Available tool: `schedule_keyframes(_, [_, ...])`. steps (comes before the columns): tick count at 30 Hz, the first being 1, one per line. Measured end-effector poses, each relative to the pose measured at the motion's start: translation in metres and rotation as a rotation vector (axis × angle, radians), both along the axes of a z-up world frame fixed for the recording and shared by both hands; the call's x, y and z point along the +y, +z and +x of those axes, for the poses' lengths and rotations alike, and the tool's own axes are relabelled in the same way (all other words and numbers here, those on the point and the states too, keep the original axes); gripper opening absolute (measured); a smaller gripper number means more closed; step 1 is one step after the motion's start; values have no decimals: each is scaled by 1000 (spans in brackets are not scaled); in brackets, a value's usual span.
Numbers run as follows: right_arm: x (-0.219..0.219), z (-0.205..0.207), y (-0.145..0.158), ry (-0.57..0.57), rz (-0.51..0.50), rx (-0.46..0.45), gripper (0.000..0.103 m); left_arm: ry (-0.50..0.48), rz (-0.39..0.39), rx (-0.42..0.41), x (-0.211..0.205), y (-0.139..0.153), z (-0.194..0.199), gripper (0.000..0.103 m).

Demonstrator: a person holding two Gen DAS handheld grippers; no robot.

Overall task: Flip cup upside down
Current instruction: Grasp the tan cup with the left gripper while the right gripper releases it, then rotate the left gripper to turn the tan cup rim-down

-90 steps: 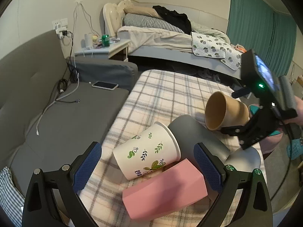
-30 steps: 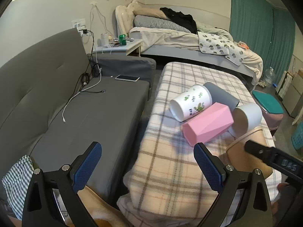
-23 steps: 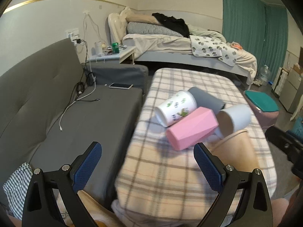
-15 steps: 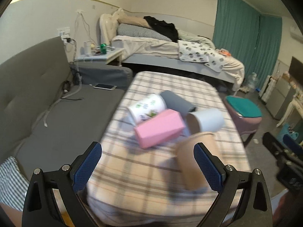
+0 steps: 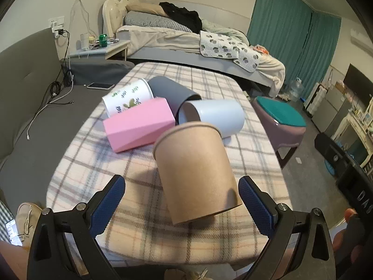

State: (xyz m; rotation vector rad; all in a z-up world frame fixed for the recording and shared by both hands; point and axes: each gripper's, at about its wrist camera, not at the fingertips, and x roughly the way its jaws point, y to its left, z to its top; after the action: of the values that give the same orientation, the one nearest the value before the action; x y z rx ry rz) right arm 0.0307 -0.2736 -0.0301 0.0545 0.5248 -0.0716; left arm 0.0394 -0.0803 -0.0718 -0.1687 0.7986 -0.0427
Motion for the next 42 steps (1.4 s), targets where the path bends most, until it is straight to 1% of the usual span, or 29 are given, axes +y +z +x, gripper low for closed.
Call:
schedule_keyframes(3, [-6, 4, -6, 1, 42, 23, 103, -15, -34, 17, -3, -9, 4, 101])
schedule_keyframes(7, [-11, 9, -12, 1, 64, 45, 103, -53, -90, 41, -8, -19, 9, 101])
schedule_keyframes(12, [-15, 11, -15, -1, 89, 50, 103, -116, -91, 81, -22, -33, 10, 99])
schedule_keyframes(15, [-18, 11, -16, -5, 107, 50, 103, -138, -92, 77, -27, -36, 10, 98])
schedule_keyframes(17, [-20, 11, -17, -9, 119, 49, 103, -170, -101, 73, -30, -36, 10, 86])
schedule_keyframes(18, [-21, 11, -17, -10, 124, 48, 103, -186, -99, 77, -32, -36, 9, 77])
schedule_keyframes(19, [-22, 11, -17, -11, 128, 48, 103, -193, -82, 75, -35, -36, 8, 77])
schedule_keyframes(24, [-21, 9, -16, -12, 138, 42, 103, -209, -67, 77, -36, -31, 6, 76])
schedule_keyframes(30, [-20, 9, -16, -8, 145, 38, 103, -212, 8, 98, -28, -4, 0, 77])
schedule_keyframes(33, [-18, 10, -15, 0, 153, 40, 103, -200, 34, 152, -21, 11, 1, 76])
schedule_keyframes(35, [-16, 10, -15, 8, 151, 42, 103, -213, 68, 193, -17, 20, 1, 76])
schedule_keyframes(36, [-15, 10, -16, 13, 149, 42, 103, -220, 99, 215, -15, 25, -1, 76])
schedule_keyframes(38, [-15, 10, -16, 17, 148, 45, 103, -230, 135, 264, -10, 29, -2, 76])
schedule_keyframes(40, [-16, 11, -16, 18, 158, 49, 103, -242, 153, 351, -5, 29, -3, 76])
schedule_keyframes(42, [-18, 11, -17, 19, 176, 51, 103, -245, 148, 478, 1, 23, 0, 76])
